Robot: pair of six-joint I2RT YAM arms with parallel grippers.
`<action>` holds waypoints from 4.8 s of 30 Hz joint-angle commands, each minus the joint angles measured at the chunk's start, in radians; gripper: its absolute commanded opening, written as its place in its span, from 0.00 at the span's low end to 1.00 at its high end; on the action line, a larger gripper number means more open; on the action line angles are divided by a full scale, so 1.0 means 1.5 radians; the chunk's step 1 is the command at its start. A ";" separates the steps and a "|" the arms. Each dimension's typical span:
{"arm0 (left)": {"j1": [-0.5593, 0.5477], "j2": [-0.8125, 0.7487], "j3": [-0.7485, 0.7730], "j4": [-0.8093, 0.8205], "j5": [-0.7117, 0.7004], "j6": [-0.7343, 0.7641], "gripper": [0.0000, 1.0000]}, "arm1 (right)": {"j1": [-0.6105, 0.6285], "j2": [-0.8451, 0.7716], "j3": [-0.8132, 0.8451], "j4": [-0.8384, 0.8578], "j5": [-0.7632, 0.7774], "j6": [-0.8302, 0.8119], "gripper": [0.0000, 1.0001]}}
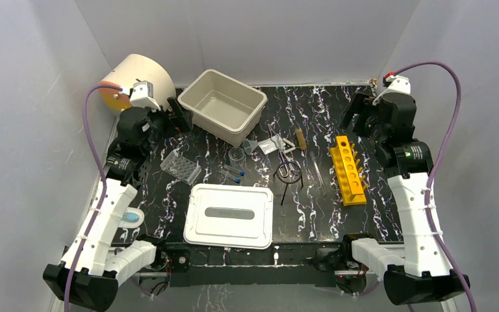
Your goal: Organize the chemistry lab equipment
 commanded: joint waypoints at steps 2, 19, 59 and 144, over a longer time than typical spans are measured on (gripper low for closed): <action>0.004 -0.012 -0.014 0.048 0.046 0.011 0.98 | -0.006 0.041 0.065 -0.106 0.043 0.046 0.91; 0.003 -0.026 -0.134 0.070 0.172 -0.110 0.98 | -0.007 0.011 -0.130 -0.406 0.049 0.286 0.81; -0.003 0.043 -0.089 0.057 0.197 -0.048 0.98 | -0.038 0.345 -0.172 0.088 0.228 0.036 0.73; -0.245 0.382 0.229 0.130 0.330 -0.249 0.98 | 0.063 0.182 0.014 0.127 -0.149 0.180 0.24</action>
